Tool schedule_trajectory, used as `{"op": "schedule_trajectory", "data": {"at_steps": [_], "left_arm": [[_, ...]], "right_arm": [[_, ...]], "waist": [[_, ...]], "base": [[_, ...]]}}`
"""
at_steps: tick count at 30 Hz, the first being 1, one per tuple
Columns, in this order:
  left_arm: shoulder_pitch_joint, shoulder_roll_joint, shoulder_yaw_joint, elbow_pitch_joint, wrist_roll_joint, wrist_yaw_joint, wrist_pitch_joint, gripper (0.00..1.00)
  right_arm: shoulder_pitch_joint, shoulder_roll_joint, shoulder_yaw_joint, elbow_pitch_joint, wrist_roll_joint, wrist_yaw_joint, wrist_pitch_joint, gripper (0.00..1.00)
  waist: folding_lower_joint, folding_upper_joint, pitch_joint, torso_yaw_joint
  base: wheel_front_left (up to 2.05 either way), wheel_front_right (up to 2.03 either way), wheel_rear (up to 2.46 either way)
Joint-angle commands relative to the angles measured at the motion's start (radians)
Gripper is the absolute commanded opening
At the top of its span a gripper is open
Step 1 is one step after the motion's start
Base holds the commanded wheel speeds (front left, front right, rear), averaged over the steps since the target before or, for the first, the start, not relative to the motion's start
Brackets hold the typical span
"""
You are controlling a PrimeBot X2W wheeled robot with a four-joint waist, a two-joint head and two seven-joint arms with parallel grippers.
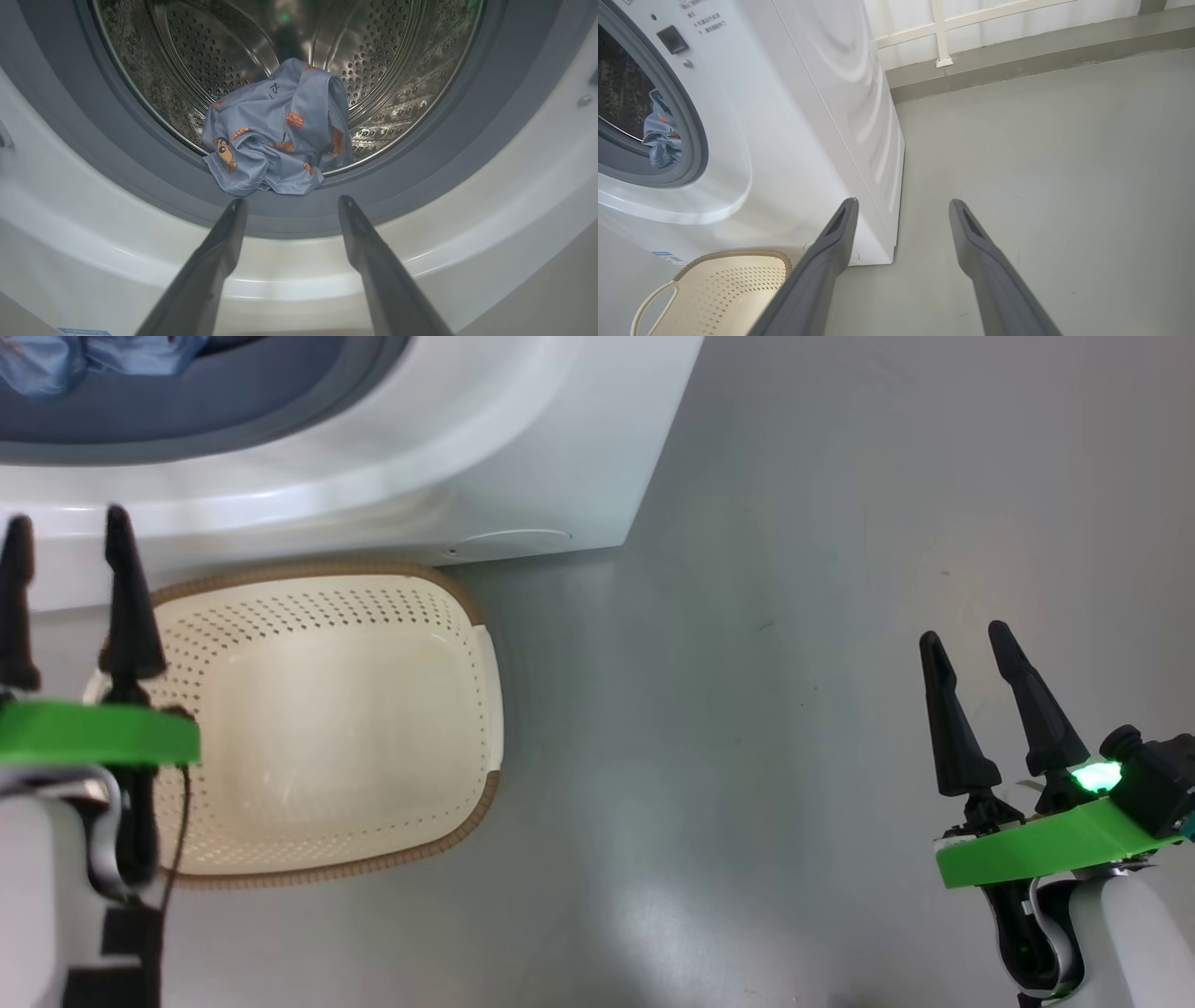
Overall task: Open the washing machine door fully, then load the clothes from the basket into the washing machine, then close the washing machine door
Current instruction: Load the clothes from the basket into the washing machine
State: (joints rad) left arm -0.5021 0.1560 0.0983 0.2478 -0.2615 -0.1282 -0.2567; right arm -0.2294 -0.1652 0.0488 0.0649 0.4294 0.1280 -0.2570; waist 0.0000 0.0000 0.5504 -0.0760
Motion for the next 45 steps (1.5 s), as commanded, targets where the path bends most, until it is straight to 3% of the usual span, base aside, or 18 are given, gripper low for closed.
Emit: {"op": "schedule_trajectory", "data": {"at_steps": [1, 10, 36, 37, 38, 39, 41, 43, 45], "left_arm": [[-0.041, 0.052, 0.020, 0.013, -0.001, -0.003, -0.005, 1.00], [-0.272, 0.136, -0.047, 0.223, -0.017, -0.003, 0.010, 1.00], [-0.730, 0.238, -0.146, 0.801, 0.080, 0.051, 0.009, 1.00], [-0.741, 0.241, -0.151, 0.820, 0.083, 0.051, 0.012, 0.92], [-0.753, 0.243, -0.155, 0.837, 0.086, 0.051, 0.014, 0.75], [-0.764, 0.245, -0.161, 0.853, 0.090, 0.051, 0.017, 0.50], [-0.786, 0.247, -0.168, 0.881, 0.093, 0.050, 0.018, 0.31], [-0.806, 0.249, -0.176, 0.905, 0.096, 0.050, 0.017, 0.00], [-0.825, 0.251, -0.183, 0.923, 0.098, 0.047, 0.016, 0.00]], "right_arm": [[-0.001, -0.003, 0.022, -0.024, -0.010, 0.003, -0.005, 1.00], [-0.020, 0.014, 0.035, -0.023, -0.008, 0.003, -0.005, 1.00], [-0.057, 0.038, 0.060, -0.025, 0.000, 0.003, -0.005, 1.00], [-0.058, 0.039, 0.061, -0.025, 0.000, 0.003, -0.005, 1.00], [-0.060, 0.041, 0.062, -0.025, 0.001, 0.003, -0.005, 1.00], [-0.062, 0.042, 0.063, -0.024, 0.001, 0.003, -0.005, 1.00], [-0.065, 0.044, 0.065, -0.024, 0.002, 0.003, -0.005, 1.00], [-0.069, 0.046, 0.068, -0.024, 0.003, 0.003, -0.005, 1.00], [-0.072, 0.049, 0.073, -0.023, 0.005, 0.003, -0.005, 1.00]], "waist": [[0.0000, 0.0000, 0.005, -0.009], [0.0000, 0.0000, 0.035, -0.033], [0.0000, 0.0000, 0.086, -0.076], [0.0000, 0.0000, 0.088, -0.078], [0.0000, 0.0000, 0.090, -0.080], [0.0000, 0.0000, 0.092, -0.082], [0.0000, 0.0000, 0.095, -0.088], [0.0000, 0.0000, 0.098, -0.095], [0.0000, 0.0000, 0.099, -0.104]], "base": [[0.00, 0.00, 0.00], [0.00, 0.00, 0.00], [0.00, 0.00, 0.00], [0.00, 0.00, 0.00], [0.00, 0.00, 0.00], [0.00, 0.00, 0.00], [0.00, 0.00, 0.00], [0.00, 0.00, 0.00], [0.00, 0.00, 0.00]]}}
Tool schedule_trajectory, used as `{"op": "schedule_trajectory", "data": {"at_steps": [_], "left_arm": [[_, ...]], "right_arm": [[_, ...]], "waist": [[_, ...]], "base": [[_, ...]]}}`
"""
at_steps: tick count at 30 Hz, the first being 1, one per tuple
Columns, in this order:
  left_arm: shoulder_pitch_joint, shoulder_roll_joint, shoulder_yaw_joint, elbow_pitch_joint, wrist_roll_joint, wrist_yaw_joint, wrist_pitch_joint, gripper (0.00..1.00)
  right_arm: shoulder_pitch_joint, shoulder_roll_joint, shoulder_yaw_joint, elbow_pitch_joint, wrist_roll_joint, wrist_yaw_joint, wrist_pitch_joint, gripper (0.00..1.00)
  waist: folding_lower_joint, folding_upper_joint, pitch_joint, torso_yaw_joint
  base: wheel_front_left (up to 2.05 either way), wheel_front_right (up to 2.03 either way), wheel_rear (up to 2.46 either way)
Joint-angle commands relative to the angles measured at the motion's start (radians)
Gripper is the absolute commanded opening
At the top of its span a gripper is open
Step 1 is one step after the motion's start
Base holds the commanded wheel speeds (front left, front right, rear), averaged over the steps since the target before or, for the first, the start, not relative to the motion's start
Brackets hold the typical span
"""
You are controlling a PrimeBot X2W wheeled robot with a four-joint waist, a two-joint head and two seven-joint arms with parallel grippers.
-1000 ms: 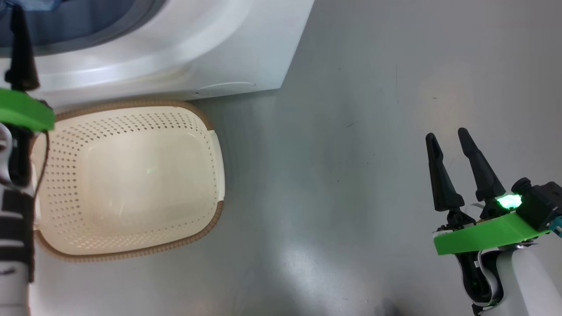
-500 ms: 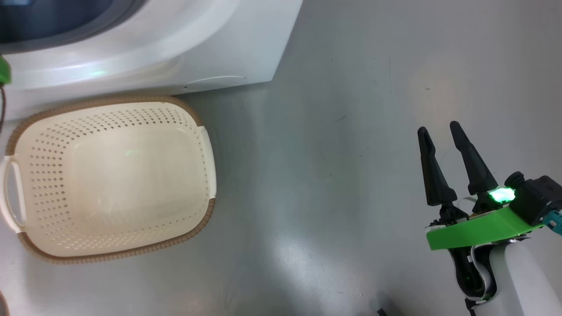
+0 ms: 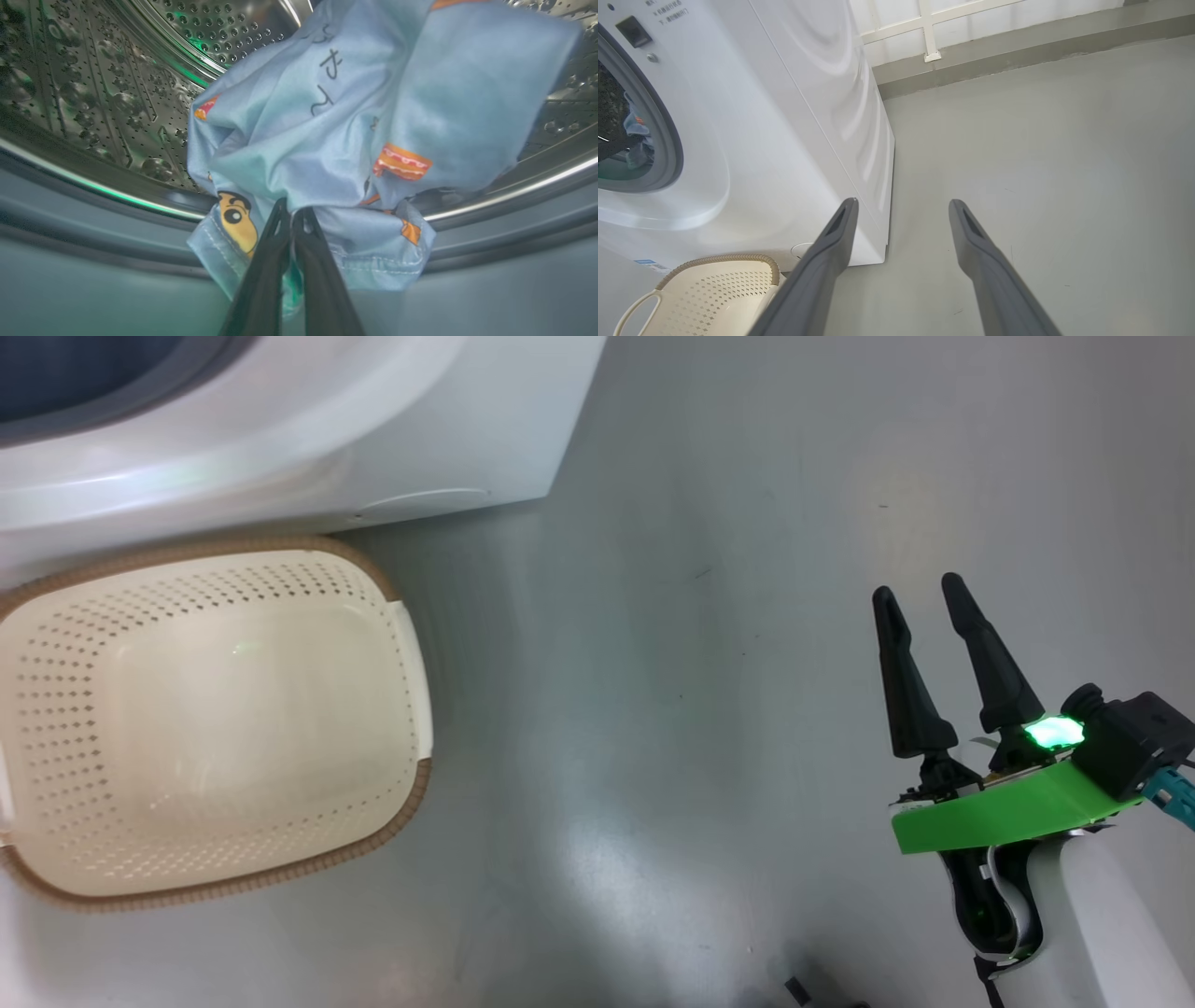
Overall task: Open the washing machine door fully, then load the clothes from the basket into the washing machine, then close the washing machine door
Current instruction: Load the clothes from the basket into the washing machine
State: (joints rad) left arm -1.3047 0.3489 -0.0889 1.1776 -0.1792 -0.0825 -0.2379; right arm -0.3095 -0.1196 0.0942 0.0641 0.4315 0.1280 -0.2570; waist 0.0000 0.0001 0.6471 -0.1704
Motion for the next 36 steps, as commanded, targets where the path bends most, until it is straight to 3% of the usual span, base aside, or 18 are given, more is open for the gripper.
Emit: {"op": "schedule_trajectory", "data": {"at_steps": [1, 9, 14, 15, 16, 17, 18, 25, 36], "left_arm": [[-0.031, 0.058, 0.001, 0.000, 0.015, -0.003, -0.004, 0.00], [-0.111, 0.071, -0.024, 0.001, 0.014, -0.028, -0.017, 0.00], [-0.136, 0.072, -0.040, -0.069, 0.011, -0.039, -0.023, 0.00], [-0.132, 0.073, -0.041, -0.076, 0.011, -0.040, -0.023, 0.05], [-0.127, 0.075, -0.042, -0.080, 0.010, -0.041, -0.023, 0.40], [-0.122, 0.076, -0.042, -0.082, 0.010, -0.041, -0.024, 0.64], [-0.118, 0.078, -0.039, -0.088, 0.006, -0.041, -0.024, 1.00], [-0.063, 0.071, -0.002, -0.129, -0.023, -0.029, -0.024, 1.00], [0.103, 0.007, 0.069, -0.253, -0.068, -0.033, -0.024, 1.00]], "right_arm": [[0.008, 0.005, 0.030, -0.022, 0.003, 0.003, -0.005, 1.00], [0.003, 0.013, 0.037, -0.022, 0.010, 0.003, -0.005, 1.00], [0.002, 0.019, 0.034, -0.026, 0.011, 0.003, -0.005, 1.00], [0.001, 0.021, 0.033, -0.026, 0.011, 0.003, -0.005, 1.00], [0.001, 0.023, 0.032, -0.027, 0.011, 0.003, -0.005, 1.00], [0.001, 0.025, 0.030, -0.027, 0.011, 0.003, -0.005, 1.00], [0.001, 0.026, 0.029, -0.026, 0.010, 0.003, -0.005, 1.00], [0.001, 0.032, 0.024, -0.023, 0.007, 0.003, -0.005, 1.00], [0.011, 0.008, 0.022, -0.018, 0.000, 0.003, -0.005, 1.00]], "waist": [[0.0000, -0.0001, 0.003, -0.014], [0.0000, -0.0001, 0.017, -0.053], [0.0000, -0.0001, 0.026, -0.071], [0.0000, -0.0001, 0.028, -0.074], [0.0000, -0.0001, 0.029, -0.076], [0.0000, -0.0001, 0.029, -0.076], [0.0000, -0.0001, 0.030, -0.077], [0.0000, -0.0001, 0.019, -0.060], [0.0000, -0.0001, -0.027, -0.008]], "base": [[0.00, 0.00, 0.00], [0.00, 0.00, 0.00], [0.00, 0.00, 0.00], [0.00, 0.00, 0.00], [0.00, 0.00, 0.00], [0.00, 0.00, 0.00], [0.00, 0.00, 0.00], [0.00, 0.00, 0.00], [0.00, 0.00, 0.00]]}}
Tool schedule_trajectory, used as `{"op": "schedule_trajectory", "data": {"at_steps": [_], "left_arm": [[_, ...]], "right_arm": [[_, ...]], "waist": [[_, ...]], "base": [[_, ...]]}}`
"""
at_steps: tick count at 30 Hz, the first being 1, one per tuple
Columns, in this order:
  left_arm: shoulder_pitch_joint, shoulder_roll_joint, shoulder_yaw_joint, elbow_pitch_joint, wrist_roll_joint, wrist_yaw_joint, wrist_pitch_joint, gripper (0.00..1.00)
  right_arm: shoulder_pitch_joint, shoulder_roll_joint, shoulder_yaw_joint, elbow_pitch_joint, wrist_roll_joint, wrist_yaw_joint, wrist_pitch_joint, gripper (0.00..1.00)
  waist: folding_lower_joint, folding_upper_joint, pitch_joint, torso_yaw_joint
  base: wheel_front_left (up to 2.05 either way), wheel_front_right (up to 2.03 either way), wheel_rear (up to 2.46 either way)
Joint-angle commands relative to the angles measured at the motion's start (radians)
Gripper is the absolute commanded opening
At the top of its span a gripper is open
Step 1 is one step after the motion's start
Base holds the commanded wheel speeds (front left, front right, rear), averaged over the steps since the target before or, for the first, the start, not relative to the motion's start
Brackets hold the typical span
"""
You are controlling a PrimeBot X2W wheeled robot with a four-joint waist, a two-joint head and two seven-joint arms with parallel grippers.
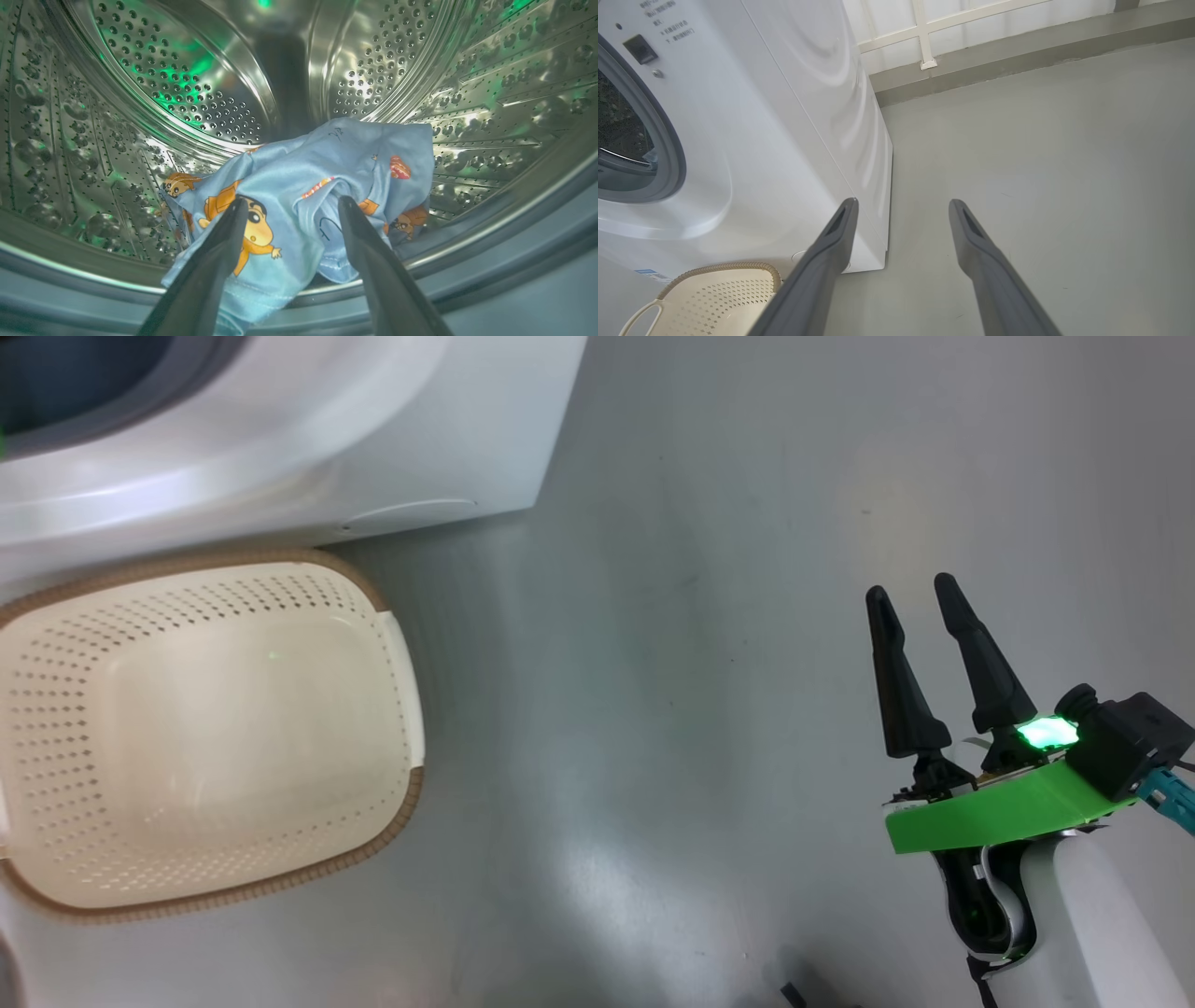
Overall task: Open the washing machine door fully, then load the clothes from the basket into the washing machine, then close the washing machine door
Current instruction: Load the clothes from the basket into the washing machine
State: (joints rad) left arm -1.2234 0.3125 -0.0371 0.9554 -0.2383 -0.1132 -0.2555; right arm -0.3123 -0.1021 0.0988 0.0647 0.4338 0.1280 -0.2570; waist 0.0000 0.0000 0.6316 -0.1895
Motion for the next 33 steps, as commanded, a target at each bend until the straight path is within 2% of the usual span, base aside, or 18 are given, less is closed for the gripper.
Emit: {"op": "schedule_trajectory", "data": {"at_steps": [1, 17, 24, 33], "left_arm": [[0.038, 0.038, 0.023, -0.042, -0.010, -0.002, -0.006, 1.00], [0.371, -0.085, 0.118, -0.273, 0.022, -0.009, -0.006, 1.00], [0.539, -0.141, 0.165, -0.386, 0.035, -0.013, -0.006, 1.00], [0.788, -0.169, 0.179, -0.531, 0.039, -0.017, -0.006, 1.00]], "right_arm": [[0.016, -0.012, 0.018, -0.019, -0.003, 0.003, -0.005, 1.00], [0.075, -0.070, 0.020, -0.001, -0.008, 0.003, -0.005, 1.00], [0.119, -0.105, 0.015, 0.013, -0.004, 0.003, -0.005, 1.00], [0.198, -0.138, 0.013, 0.021, 0.004, 0.003, -0.005, 1.00]], "waist": [[0.0000, 0.0000, -0.016, 0.014], [0.0000, 0.0000, -0.139, 0.084], [0.0000, 0.0000, -0.233, 0.115], [0.0000, 0.0000, -0.354, 0.134]], "base": [[0.00, 0.00, 0.00], [0.00, 0.00, 0.00], [0.00, 0.00, 0.00], [0.00, 0.00, 0.00]]}}
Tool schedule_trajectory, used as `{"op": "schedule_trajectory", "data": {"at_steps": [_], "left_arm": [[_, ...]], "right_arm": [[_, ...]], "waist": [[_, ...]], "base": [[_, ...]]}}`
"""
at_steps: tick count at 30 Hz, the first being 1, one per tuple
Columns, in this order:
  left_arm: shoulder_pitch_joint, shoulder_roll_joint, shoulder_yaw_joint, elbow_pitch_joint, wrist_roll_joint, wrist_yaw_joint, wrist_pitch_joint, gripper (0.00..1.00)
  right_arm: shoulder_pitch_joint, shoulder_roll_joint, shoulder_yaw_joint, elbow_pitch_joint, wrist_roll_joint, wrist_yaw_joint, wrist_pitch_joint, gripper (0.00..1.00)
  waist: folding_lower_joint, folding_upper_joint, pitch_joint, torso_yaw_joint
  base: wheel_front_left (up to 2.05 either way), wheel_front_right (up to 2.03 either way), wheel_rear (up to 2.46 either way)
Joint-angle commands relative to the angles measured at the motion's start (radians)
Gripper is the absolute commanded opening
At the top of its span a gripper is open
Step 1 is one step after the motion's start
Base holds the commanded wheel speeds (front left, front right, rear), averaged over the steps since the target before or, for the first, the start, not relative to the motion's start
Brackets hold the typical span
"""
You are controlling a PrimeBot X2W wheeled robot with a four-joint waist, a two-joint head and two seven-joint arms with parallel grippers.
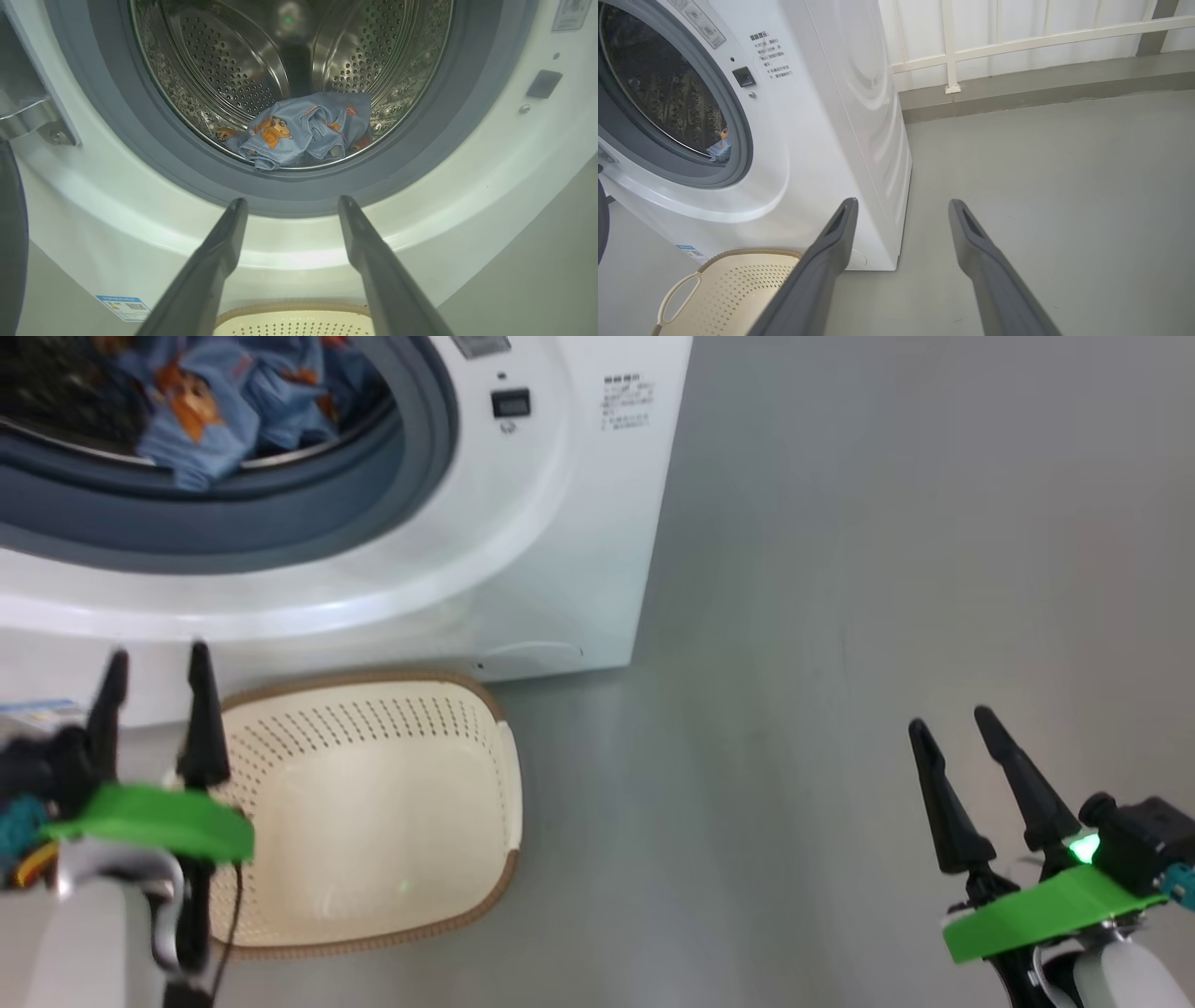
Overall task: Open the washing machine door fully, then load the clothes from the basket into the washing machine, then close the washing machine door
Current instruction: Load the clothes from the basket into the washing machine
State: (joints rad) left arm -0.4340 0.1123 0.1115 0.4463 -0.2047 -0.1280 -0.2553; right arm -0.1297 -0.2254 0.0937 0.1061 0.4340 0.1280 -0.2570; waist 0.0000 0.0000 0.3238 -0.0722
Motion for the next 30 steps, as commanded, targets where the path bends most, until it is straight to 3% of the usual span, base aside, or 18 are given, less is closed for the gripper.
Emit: {"op": "schedule_trajectory", "data": {"at_steps": [1, 20, 30], "left_arm": [[0.026, 0.030, 0.027, -0.038, 0.002, -0.002, -0.006, 1.00], [0.397, 0.011, 0.023, -0.245, -0.053, -0.003, -0.006, 1.00], [0.458, -0.003, 0.036, -0.292, -0.060, -0.003, -0.006, 1.00]], "right_arm": [[0.025, -0.018, 0.017, -0.021, 0.005, 0.003, -0.005, 1.00], [0.202, -0.055, -0.038, -0.039, 0.020, 0.003, -0.005, 1.00], [0.236, -0.057, -0.054, -0.044, 0.020, 0.003, -0.005, 1.00]], "waist": [[0.0000, 0.0000, -0.057, 0.019], [0.0000, 0.0000, -0.201, 0.054], [0.0000, 0.0000, -0.222, 0.064]], "base": [[0.00, 0.00, 0.00], [0.00, 0.00, 0.00], [0.00, 0.00, 0.00]]}}
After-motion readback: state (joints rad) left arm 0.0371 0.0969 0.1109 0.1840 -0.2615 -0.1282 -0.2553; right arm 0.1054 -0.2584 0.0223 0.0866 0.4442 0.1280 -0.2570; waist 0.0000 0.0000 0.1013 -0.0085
